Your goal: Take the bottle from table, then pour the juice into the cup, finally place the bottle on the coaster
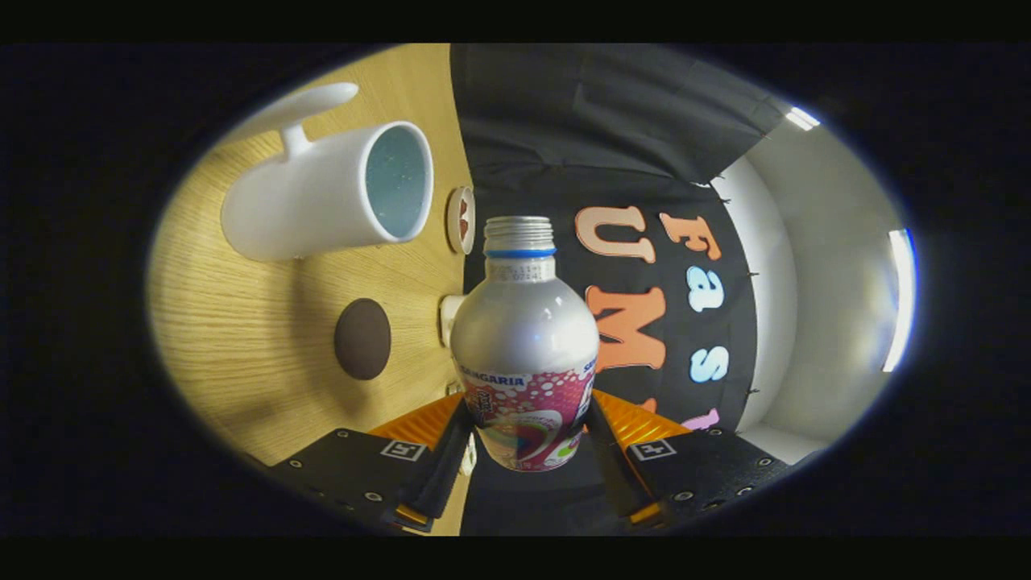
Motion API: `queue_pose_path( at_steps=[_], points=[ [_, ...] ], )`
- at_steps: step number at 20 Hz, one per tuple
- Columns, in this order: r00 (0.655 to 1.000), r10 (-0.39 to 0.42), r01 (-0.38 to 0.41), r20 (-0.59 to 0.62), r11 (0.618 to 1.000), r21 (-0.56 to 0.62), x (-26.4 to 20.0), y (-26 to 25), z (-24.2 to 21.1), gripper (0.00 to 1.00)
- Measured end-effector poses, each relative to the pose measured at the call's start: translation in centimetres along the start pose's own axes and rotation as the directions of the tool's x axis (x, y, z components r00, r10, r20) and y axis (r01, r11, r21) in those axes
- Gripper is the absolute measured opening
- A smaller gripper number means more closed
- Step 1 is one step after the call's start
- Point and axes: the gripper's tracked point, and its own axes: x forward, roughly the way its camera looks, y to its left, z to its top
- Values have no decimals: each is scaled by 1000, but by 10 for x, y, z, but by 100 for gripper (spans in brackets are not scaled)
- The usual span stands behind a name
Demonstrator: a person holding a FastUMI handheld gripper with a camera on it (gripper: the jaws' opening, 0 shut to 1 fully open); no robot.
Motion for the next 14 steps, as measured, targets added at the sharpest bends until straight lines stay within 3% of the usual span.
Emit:
queue_pose_path(
  at_steps=[14],
  points=[
    [999, -23, 28, 40, 990, -138, -2, -14, 11, 76]
  ],
)
